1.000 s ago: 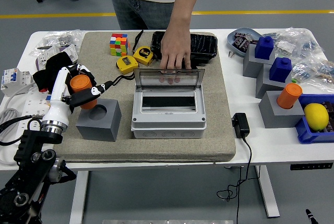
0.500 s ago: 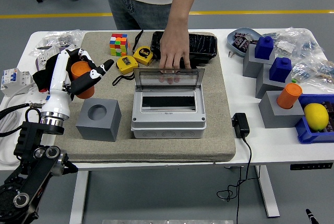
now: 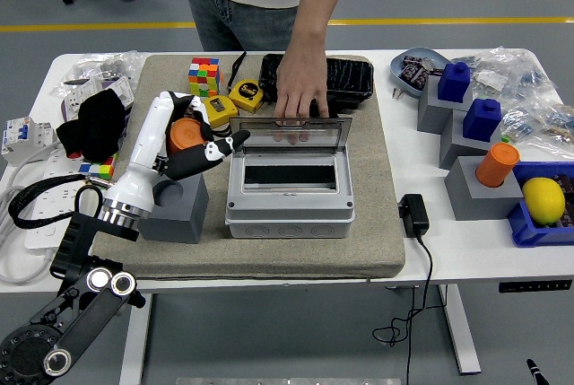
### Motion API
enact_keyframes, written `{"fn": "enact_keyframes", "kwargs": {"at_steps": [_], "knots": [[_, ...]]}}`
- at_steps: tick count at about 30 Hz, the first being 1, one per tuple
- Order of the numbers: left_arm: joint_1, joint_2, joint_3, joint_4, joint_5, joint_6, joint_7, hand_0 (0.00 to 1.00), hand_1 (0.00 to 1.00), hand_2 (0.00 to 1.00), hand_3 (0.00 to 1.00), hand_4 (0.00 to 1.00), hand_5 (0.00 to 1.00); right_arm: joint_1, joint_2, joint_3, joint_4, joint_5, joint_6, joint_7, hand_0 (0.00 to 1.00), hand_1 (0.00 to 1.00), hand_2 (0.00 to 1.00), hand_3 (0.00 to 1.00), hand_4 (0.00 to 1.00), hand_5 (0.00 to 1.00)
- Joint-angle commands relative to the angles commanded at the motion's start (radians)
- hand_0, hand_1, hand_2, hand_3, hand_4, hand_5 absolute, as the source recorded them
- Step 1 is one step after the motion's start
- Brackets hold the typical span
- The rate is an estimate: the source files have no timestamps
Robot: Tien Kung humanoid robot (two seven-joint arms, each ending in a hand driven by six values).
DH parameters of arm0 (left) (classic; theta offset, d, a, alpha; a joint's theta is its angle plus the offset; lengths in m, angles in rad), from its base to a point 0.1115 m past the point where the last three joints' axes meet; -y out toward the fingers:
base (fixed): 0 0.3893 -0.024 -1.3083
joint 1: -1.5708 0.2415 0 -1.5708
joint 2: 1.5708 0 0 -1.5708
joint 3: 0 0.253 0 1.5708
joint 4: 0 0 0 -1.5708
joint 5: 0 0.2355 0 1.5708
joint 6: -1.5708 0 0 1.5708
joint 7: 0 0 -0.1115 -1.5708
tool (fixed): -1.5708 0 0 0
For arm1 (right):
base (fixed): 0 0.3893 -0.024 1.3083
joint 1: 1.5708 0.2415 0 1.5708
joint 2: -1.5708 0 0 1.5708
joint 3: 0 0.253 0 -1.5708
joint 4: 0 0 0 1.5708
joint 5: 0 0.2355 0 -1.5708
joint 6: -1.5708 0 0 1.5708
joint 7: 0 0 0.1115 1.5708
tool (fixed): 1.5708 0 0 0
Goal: Fetch the battery,place it into the box,close the lid of the box
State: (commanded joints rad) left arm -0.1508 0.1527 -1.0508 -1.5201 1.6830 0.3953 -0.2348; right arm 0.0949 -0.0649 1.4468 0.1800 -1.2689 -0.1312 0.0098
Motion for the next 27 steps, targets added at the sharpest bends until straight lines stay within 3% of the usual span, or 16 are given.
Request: {"fn": "enact_keyframes", "kwargs": {"at_steps": [11, 27], "knots": [[-0.055, 0.007, 0.129, 0.031, 0.069, 0.033, -0.004, 0.041, 0.002, 0.005, 0.003, 0.973, 0.415, -0.001, -0.001, -0.002, 0.0, 0.0, 0.0, -0.001, 0.867, 0.826, 0.774, 0.789, 0.998, 0.998], [-0.158, -0.055, 0.21, 0.214, 0.07, 0.083, -0.038, 0.042, 0.002, 0.005, 0.003, 0.971, 0.424, 0.003, -0.002, -0.006, 0.0, -0.004, 0.0, -0.002, 0.867, 0.826, 0.775, 0.788, 0.998, 0.998]]}}
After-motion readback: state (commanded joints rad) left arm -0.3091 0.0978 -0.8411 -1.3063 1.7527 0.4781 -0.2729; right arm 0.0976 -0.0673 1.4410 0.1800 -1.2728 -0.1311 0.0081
